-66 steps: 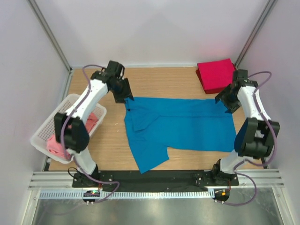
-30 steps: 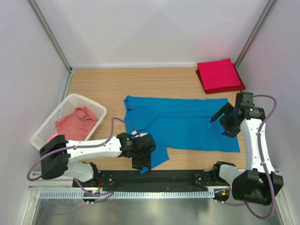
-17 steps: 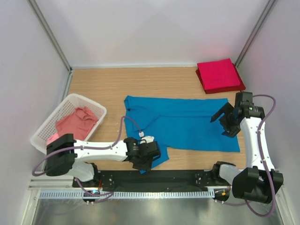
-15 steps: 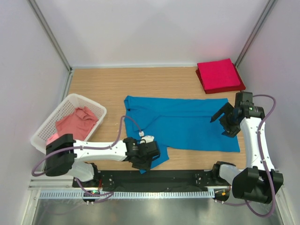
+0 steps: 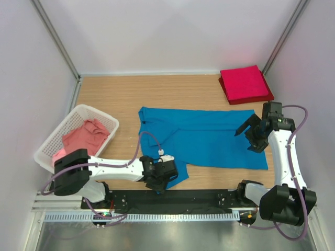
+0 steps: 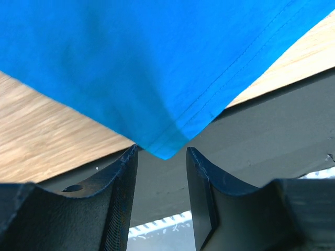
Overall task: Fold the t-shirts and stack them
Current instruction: Fold the tshirt
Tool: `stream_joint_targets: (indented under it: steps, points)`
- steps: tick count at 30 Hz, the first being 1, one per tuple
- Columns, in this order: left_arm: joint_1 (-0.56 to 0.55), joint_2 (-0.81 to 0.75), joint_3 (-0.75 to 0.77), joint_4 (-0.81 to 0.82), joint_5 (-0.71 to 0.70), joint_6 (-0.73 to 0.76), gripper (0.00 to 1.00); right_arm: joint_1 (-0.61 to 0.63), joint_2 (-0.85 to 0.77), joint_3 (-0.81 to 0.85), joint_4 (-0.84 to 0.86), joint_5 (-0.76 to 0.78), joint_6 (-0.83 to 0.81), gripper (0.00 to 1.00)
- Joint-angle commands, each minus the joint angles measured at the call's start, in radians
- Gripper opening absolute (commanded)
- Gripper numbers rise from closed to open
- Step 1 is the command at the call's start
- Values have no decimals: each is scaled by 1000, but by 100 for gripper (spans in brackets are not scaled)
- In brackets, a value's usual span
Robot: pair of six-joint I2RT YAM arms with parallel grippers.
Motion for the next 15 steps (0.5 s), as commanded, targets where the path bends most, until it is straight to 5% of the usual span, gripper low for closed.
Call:
stream_joint_targets:
  steps: [1,5,10,15]
  points:
    - [-10,42,18,53,5,48,43,-8,-8,16,15,16,3,84]
    - [-21,80,30,49,7,60,37,-45,-11,-1,-23,74,8,84]
    - [-31,102,75,-40,-39,61,6,-137,-14,-32,-55,140,3,83]
    - [-31,44,124,-128,-71,58,0,-189,-7,-101,-36,216,55,76]
